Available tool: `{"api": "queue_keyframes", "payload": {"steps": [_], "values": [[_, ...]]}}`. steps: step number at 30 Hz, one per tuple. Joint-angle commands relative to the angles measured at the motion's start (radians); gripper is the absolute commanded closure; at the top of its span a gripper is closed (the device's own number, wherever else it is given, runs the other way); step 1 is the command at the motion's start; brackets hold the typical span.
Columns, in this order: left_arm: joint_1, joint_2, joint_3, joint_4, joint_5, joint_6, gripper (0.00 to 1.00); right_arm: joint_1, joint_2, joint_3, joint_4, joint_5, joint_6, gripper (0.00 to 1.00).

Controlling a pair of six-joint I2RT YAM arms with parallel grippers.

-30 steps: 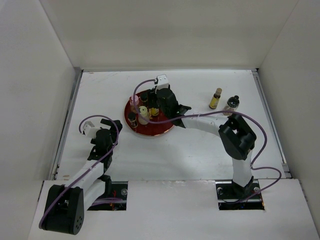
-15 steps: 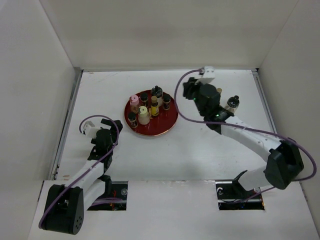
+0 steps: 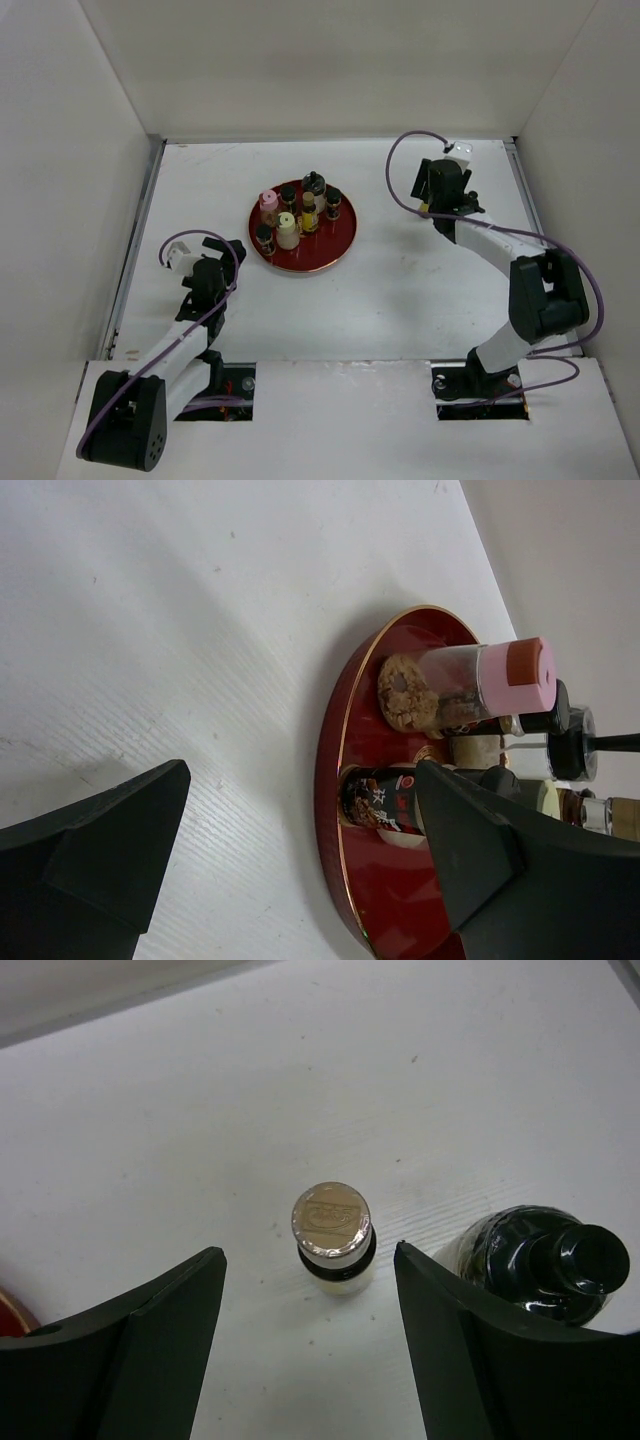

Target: Organize the condiment bottles

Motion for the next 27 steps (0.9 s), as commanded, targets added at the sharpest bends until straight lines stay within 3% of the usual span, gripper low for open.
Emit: {"api": "queue_keyframes", "payload": {"steps": [1, 9, 16, 27], "values": [[-0.008, -0.011, 0.021, 0.046, -0.017, 0.014, 0.00, -0.022, 0.018, 0.062, 0.026, -0.027, 0.006, 0.27], [-0.017, -0.007, 0.025, 0.046, -0.024, 0.015, 0.00, -0.039, 0.078, 0.088, 0.045, -0.025, 0.004, 0.45], [-0.022, -0.004, 0.027, 0.050, -0.024, 0.015, 0.00, -0.033, 0.059, 0.094, 0.046, -0.010, -0.003, 0.67], [-0.017, -0.045, 0.024, 0.039, -0.044, 0.032, 0.00, 0.111, -0.219, -0.004, 0.066, -0.040, 0.003, 0.69]]}}
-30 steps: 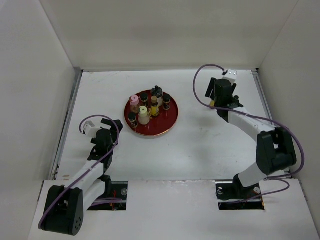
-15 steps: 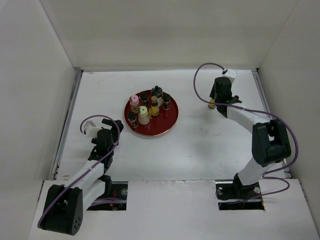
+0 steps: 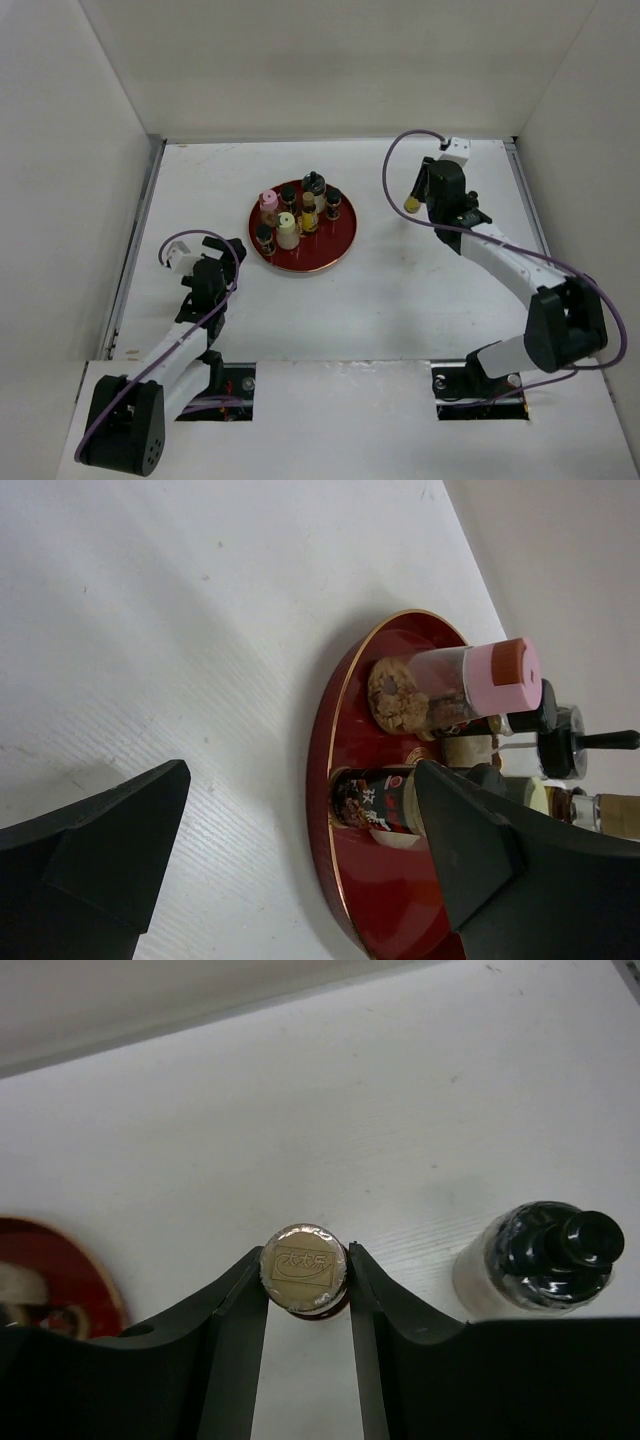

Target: Organize the condiment bottles

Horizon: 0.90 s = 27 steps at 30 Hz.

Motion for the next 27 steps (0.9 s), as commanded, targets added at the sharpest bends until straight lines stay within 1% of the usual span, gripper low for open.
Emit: {"api": "queue_keyframes", "payload": {"steps": [1, 6, 8, 12, 16, 27], "values": [[0.004, -0.025, 0.023, 0.039, -0.020, 0.019, 0.00, 0.081, -0.128, 0.006, 0.103, -0.022, 0.013, 0.69], [0.001, -0.001, 0.034, 0.038, -0.017, 0.022, 0.00, 0.247, -0.180, -0.027, 0.121, -0.030, 0.025, 0.68], [0.007, -0.022, 0.028, 0.041, 0.003, 0.021, 0.00, 0.281, -0.204, -0.038, 0.131, -0.038, 0.042, 0.69], [-0.009, -0.018, 0.035, 0.042, -0.032, 0.027, 0.00, 0.354, -0.209, -0.015, 0.108, -0.071, 0.045, 0.69], [-0.011, -0.015, 0.035, 0.046, -0.038, 0.028, 0.00, 0.432, -0.142, -0.027, 0.187, -0.076, 0.062, 0.68], [-0.013, -0.033, 0.022, 0.039, -0.029, 0.024, 0.00, 0.603, 0.068, 0.043, 0.263, -0.012, 0.062, 0.68]]}}
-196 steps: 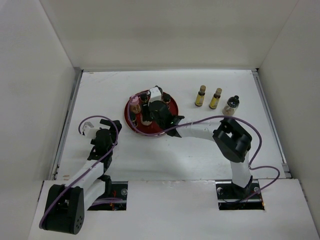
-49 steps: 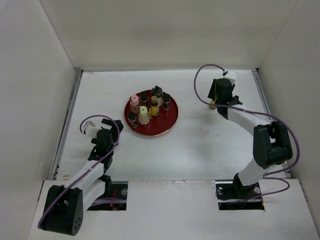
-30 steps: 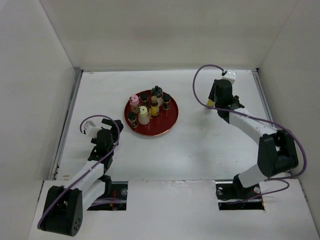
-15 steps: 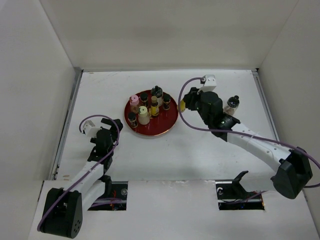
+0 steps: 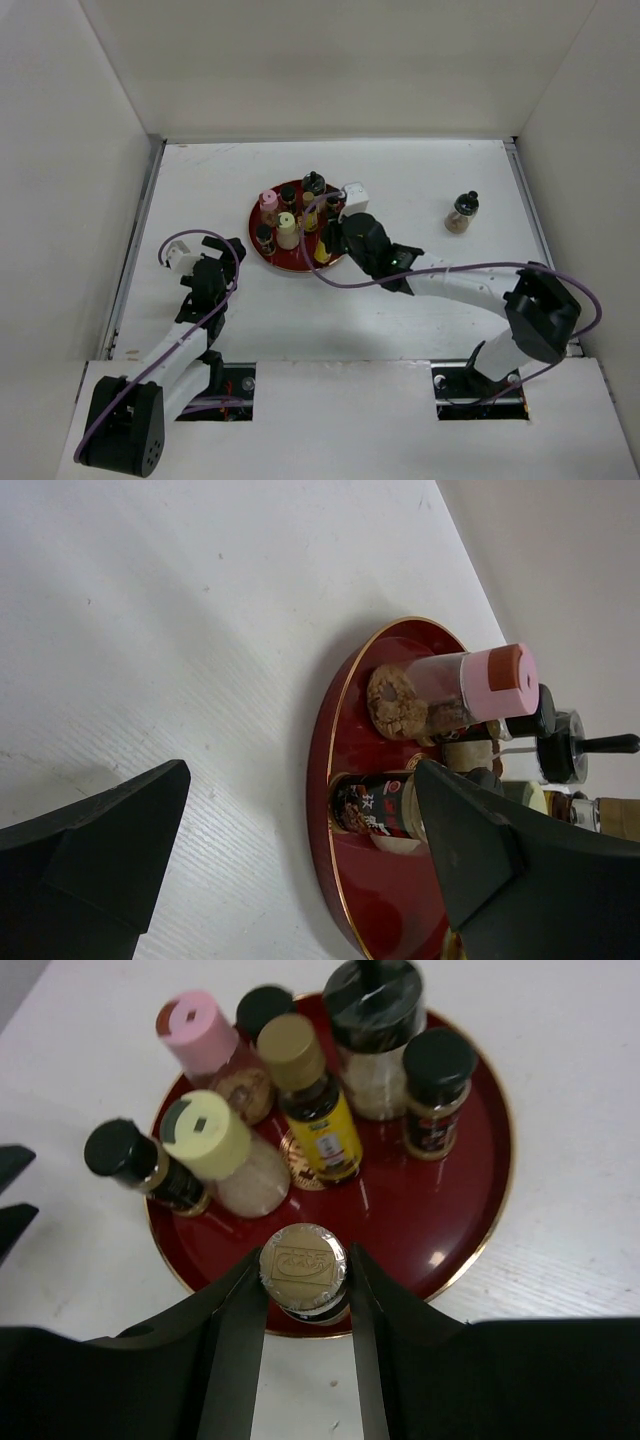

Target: Organize the condiment bottles

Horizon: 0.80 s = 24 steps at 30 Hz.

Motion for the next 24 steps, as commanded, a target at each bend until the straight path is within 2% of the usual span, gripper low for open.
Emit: {"api": "queue_keyframes", "payload": {"steps": [1, 11, 19, 24], "values": [[-0.007, -0.022, 0.020, 0.041, -0.008, 0.009, 0.00, 0.038, 0.032, 0.085, 0.156, 0.043, 0.006, 0.68], [-0.014, 0.009, 0.023, 0.046, 0.001, 0.004, 0.00, 0.122, 0.191, 0.133, 0.187, 0.110, -0.057, 0.66], [-0.013, -0.008, 0.017, 0.046, 0.005, 0.003, 0.00, 0.161, 0.239, 0.162, 0.190, 0.149, -0.104, 0.33], [-0.011, -0.008, 0.016, 0.046, 0.005, 0.003, 0.00, 0.156, 0.144, 0.141, 0.188, 0.140, -0.097, 0.19]]}}
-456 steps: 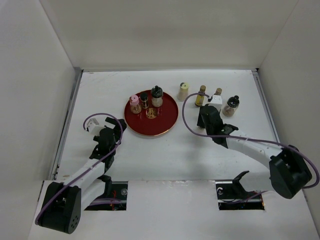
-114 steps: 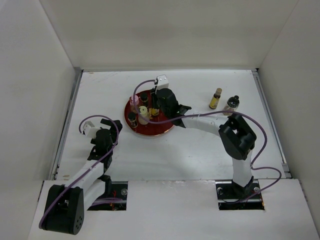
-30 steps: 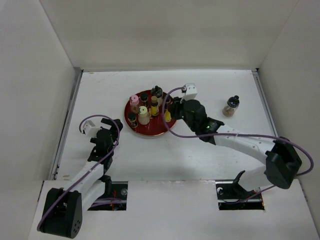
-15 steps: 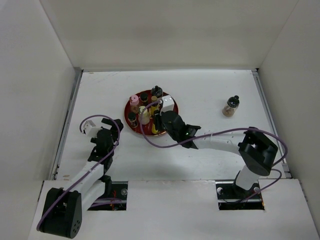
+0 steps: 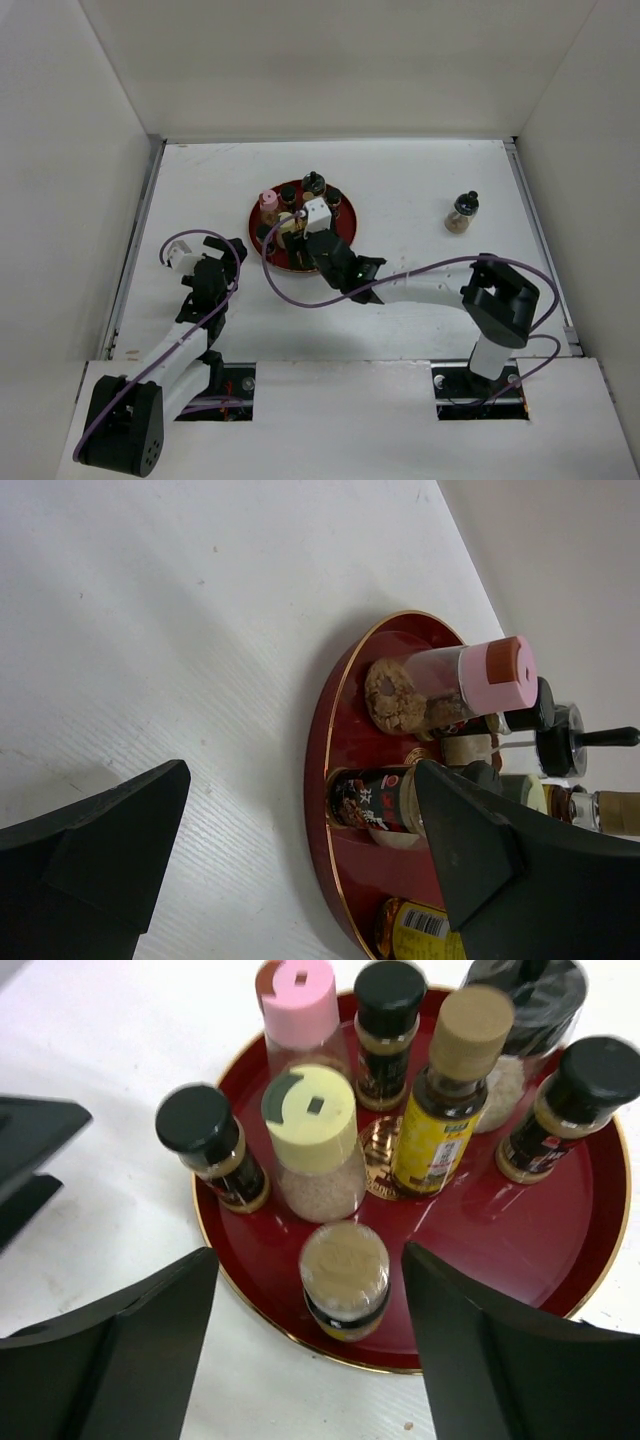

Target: Organize the condiment bottles

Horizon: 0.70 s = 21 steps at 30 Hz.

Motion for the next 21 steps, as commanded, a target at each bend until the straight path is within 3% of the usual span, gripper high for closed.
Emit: {"api": "queue_keyframes", "payload": {"steps": [1, 5, 7, 11, 13, 16, 19, 21], "values": [[0.002, -0.010, 0.016, 0.044, 0.008, 0.003, 0.00, -0.012, -0.113, 0.016, 0.067, 0.013, 0.001, 0.18], [0.003, -0.024, 0.012, 0.044, -0.002, 0.003, 0.00, -0.109, -0.278, -0.074, 0.064, -0.006, 0.038, 0.14], [0.002, -0.012, 0.012, 0.045, 0.008, 0.003, 0.00, -0.195, -0.367, -0.136, 0.057, -0.029, 0.066, 0.18], [-0.001, -0.012, 0.014, 0.045, 0.005, 0.001, 0.00, -0.418, -0.512, -0.223, -0.014, -0.004, 0.118, 0.57], [-0.004, -0.003, 0.016, 0.047, 0.005, 0.001, 0.00, -0.549, -0.552, -0.237, -0.089, 0.054, 0.138, 0.63], [-0.004, 0.000, 0.017, 0.047, 0.017, -0.003, 0.00, -0.715, -0.552, -0.234, -0.166, 0.080, 0.152, 0.54], [-0.004, -0.007, 0.014, 0.047, 0.009, -0.003, 0.00, -0.811, -0.497, -0.211, -0.194, 0.083, 0.137, 0.21], [-0.004, 0.006, 0.017, 0.047, 0.017, -0.003, 0.00, -0.865, -0.442, -0.182, -0.225, 0.079, 0.130, 0.11]]}}
